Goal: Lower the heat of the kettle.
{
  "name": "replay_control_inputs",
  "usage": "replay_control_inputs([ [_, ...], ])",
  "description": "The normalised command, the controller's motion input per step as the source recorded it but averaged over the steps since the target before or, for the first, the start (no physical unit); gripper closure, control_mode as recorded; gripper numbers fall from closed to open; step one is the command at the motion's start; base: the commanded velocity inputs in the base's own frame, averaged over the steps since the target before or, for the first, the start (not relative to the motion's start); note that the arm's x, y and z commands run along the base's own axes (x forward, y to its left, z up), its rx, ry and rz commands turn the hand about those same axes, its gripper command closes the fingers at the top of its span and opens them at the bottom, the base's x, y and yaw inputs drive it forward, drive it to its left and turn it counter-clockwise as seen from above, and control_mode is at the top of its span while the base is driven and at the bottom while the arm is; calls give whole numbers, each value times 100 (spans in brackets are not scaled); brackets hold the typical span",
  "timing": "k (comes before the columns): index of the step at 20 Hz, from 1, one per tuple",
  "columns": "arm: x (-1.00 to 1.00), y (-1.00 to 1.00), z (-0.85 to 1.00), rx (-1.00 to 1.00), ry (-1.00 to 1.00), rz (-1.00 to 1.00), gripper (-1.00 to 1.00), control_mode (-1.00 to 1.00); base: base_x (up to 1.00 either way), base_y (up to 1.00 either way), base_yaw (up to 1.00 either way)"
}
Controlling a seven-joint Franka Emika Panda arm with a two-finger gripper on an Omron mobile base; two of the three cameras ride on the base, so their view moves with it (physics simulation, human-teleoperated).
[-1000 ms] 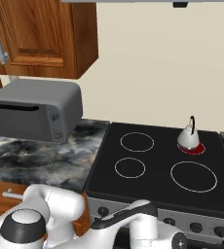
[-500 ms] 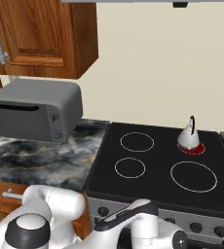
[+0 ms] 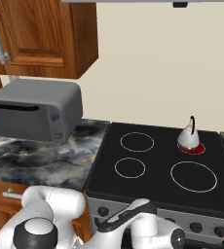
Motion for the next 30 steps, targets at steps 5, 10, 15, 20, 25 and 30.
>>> replay_control_inputs([
  [5,7,0,-11,1,-5,0,-100,-100,0,0,0],
  [10,5,0,-11,1,0,0,-100,-100,0,0,0],
  [15,7,0,-8,2,0,0,-100,-100,0,0,0],
  [20,12,-2,-4,2,0,0,-100,-100,0,0,0],
  [25,15,-6,-11,3,0,0,-100,-100,0,0,0],
  [30,13,-11,-14,5,0,0,-100,-100,0,0,0],
])
